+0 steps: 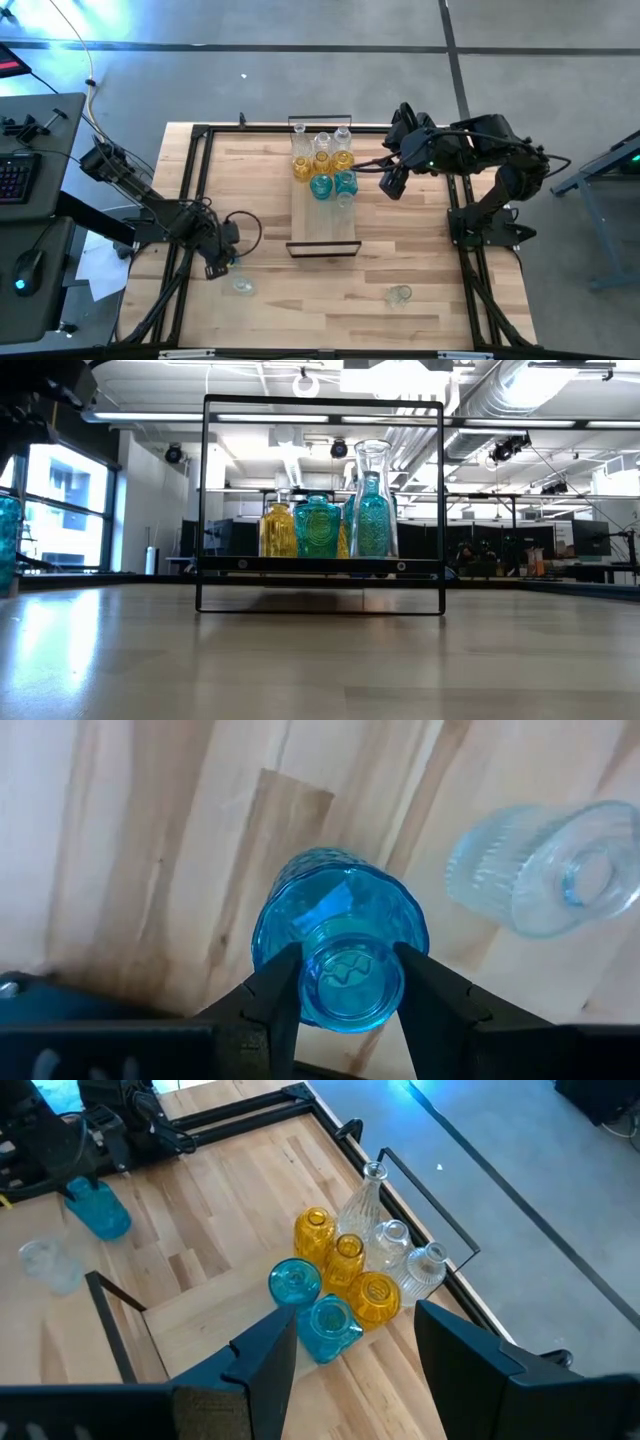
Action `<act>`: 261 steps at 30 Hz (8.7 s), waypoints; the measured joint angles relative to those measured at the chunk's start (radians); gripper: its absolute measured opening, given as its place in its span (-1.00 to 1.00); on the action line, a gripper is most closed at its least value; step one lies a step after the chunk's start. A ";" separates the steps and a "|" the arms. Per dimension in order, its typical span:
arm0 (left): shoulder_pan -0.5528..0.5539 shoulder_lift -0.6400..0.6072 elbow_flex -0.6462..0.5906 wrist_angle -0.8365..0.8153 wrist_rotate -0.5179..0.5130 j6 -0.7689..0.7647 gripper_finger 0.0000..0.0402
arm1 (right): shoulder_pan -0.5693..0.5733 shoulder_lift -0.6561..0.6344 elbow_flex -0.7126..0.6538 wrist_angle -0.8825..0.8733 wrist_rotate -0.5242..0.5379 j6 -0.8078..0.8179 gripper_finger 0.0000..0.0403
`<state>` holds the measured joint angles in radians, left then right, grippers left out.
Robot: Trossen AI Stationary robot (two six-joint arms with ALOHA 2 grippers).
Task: Sort vases onto shelf
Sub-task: Put the blue flower vase on the shelf aligned with the other blue flower vase
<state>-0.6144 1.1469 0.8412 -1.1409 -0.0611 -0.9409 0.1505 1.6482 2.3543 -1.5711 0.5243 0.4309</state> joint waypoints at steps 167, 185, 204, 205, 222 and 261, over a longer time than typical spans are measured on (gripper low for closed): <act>0.902 0.376 0.464 0.373 0.073 0.760 -0.09 | 0.001 0.000 0.000 0.000 -0.035 -0.024 -0.08; 0.887 0.325 0.688 -0.167 0.023 0.875 -0.80 | 0.001 0.000 0.000 0.000 -0.053 -0.013 -0.08; 0.842 0.319 0.428 -0.014 0.132 0.809 -1.00 | 0.001 0.000 0.000 0.000 -0.053 -0.013 -0.08; 0.836 0.319 0.427 0.000 0.136 0.798 -1.00 | 0.001 0.000 0.000 0.000 -0.053 -0.013 -0.08; 0.821 0.319 0.373 0.172 0.138 0.732 -1.00 | 0.001 0.000 0.000 0.000 -0.059 -0.020 -0.08; 0.839 0.378 0.375 0.227 0.051 0.794 -1.00 | 0.001 0.000 0.000 0.000 -0.095 -0.039 -0.08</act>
<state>0.2244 1.5247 1.2160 -0.9134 -0.0097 -0.1467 0.1516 1.6478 2.3543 -1.5711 0.4292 0.3916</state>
